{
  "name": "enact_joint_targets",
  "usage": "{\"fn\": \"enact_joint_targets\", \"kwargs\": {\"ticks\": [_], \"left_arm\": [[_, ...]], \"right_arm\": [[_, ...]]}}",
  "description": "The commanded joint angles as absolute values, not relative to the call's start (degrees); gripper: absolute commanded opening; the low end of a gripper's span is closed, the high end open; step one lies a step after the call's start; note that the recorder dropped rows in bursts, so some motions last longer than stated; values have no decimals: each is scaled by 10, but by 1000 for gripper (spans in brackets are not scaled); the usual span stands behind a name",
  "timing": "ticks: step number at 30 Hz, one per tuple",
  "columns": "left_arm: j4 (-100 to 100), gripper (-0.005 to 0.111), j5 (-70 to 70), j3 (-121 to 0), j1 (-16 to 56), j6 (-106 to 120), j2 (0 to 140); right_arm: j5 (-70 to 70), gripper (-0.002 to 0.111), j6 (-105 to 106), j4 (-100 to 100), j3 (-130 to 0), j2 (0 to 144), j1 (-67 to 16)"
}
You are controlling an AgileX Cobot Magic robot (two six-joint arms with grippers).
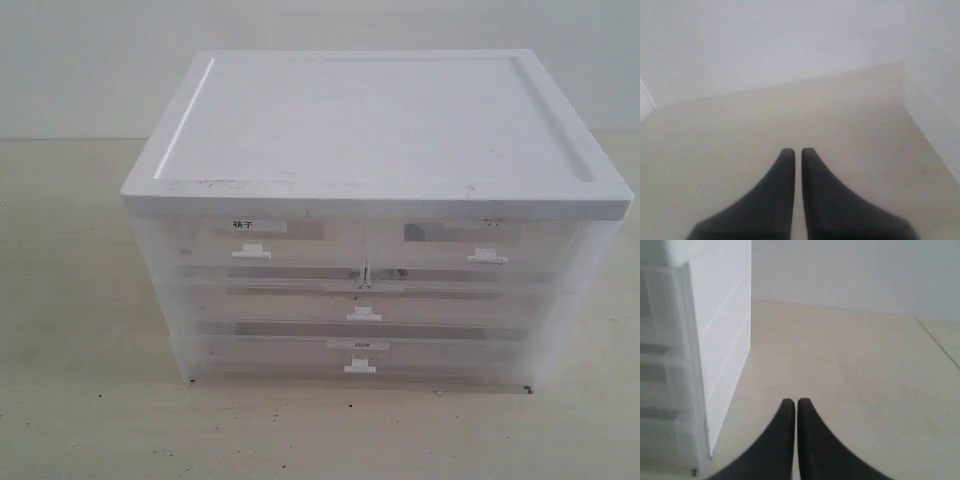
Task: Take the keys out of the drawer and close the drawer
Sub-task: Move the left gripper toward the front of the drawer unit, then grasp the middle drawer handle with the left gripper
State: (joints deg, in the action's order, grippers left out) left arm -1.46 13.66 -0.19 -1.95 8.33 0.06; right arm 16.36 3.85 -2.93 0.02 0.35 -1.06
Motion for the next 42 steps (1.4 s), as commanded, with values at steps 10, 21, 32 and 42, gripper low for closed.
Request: {"fn": "enact_joint_targets", "kwargs": {"ticks": [10, 21, 32, 42], "left_arm": [[-34, 4, -241, 0, -21, -314, 0], [-396, 4, -442, -81, -21, -535, 116], [-662, 4, -665, -160, -21, -499, 504], [-651, 5, -700, -205, 182, -184, 828]], "right_arm": [[-220, 0, -127, -33, 0, 0, -12], [-272, 0, -301, -169, -15, 22, -12], [-412, 0, -478, -458, -47, 291, -12], [-543, 0, -428, -514, -47, 512, -12]]}}
